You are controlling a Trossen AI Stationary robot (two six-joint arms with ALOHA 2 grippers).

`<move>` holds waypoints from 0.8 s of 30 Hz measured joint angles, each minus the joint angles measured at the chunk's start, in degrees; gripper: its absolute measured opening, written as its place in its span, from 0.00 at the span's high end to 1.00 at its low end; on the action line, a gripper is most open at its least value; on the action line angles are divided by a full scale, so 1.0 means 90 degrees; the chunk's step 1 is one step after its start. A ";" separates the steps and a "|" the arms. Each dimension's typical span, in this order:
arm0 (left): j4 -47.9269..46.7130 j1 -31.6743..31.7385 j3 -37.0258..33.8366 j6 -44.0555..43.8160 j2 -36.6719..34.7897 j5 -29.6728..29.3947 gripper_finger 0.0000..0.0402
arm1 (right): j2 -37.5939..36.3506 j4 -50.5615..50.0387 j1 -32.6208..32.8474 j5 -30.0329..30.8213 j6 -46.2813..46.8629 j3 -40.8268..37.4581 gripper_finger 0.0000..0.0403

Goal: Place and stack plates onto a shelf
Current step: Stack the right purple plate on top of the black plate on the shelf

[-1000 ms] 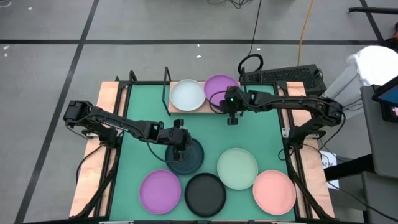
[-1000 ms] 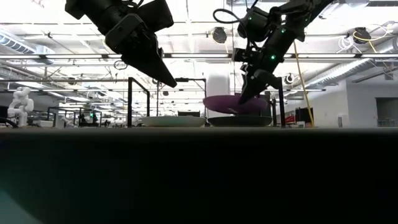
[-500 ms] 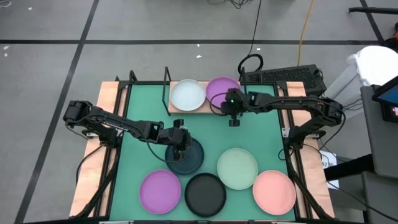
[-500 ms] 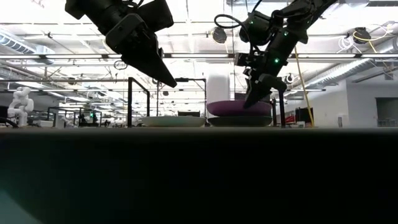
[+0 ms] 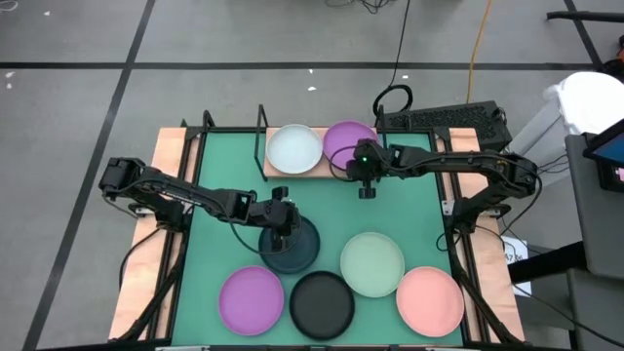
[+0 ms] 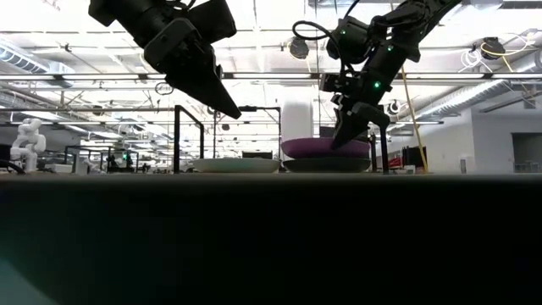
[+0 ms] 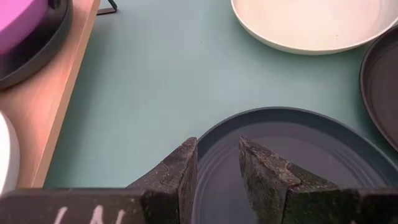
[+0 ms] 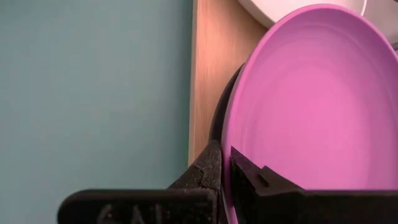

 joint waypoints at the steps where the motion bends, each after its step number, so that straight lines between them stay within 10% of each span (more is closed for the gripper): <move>1: 0.0000 0.0000 0.0000 0.0000 0.0000 -0.0002 0.69 | 0.0000 0.0011 -0.0011 0.0000 0.0021 -0.0002 1.00; 24: 0.0004 -0.0001 0.0000 -0.0017 0.0000 -0.0002 0.69 | 0.0000 0.0004 -0.0031 0.0000 0.0182 -0.0002 1.00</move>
